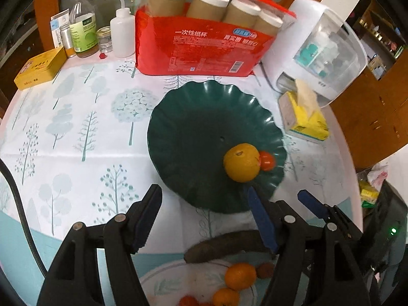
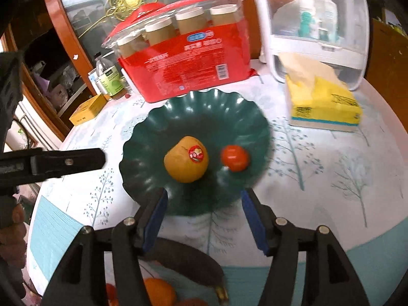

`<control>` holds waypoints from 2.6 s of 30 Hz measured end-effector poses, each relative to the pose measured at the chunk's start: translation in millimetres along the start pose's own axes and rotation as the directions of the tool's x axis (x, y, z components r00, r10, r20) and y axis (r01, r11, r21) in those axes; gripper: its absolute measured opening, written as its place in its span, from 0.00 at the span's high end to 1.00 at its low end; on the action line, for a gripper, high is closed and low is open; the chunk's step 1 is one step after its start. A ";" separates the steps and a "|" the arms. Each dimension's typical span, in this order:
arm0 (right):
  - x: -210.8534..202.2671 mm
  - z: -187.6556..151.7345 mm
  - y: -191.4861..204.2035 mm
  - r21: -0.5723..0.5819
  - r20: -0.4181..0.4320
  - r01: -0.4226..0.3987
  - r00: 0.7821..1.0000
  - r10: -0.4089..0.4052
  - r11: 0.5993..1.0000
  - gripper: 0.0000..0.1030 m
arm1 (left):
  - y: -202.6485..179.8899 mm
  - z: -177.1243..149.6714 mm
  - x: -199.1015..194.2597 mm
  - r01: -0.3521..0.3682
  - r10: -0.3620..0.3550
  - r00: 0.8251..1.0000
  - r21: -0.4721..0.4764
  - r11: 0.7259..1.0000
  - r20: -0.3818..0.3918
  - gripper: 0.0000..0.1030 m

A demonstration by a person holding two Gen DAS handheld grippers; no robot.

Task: Organize fruits
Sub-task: 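Move both tools back toward the white fruit plate, then grasp the small tangerine with the left tool while the right tool grasps the red apple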

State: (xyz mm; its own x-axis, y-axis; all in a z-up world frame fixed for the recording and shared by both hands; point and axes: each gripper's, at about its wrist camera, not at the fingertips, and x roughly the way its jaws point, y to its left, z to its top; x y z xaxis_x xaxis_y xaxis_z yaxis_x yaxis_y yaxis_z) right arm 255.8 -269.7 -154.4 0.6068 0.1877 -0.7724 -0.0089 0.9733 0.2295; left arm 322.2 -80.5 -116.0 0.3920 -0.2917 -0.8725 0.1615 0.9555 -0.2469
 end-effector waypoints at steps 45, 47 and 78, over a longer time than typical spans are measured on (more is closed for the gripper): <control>-98.4 -168.3 84.5 0.444 -0.136 -0.061 0.982 0.135 0.894 0.41 | 117.1 -182.2 -118.0 -0.025 0.039 0.994 0.140 0.990 -0.100 0.33; -98.0 -173.1 93.6 0.454 -0.134 -0.058 0.982 0.133 0.889 0.40 | 122.7 -185.7 -116.3 -0.016 0.035 0.993 0.165 0.986 -0.114 0.33; -27.9 -170.2 152.5 0.360 -0.284 0.012 0.954 0.097 0.933 0.24 | 130.6 -186.9 -25.6 0.051 0.039 0.967 0.338 0.940 -0.252 0.33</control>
State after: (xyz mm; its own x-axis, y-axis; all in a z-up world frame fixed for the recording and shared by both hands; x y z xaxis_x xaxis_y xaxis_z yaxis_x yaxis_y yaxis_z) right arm 102.2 -103.9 -198.7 0.3526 0.3108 -0.8827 0.2857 0.8625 0.4178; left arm 164.0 60.0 -204.8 0.1566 -0.2337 -0.9596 0.4782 0.8681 -0.1334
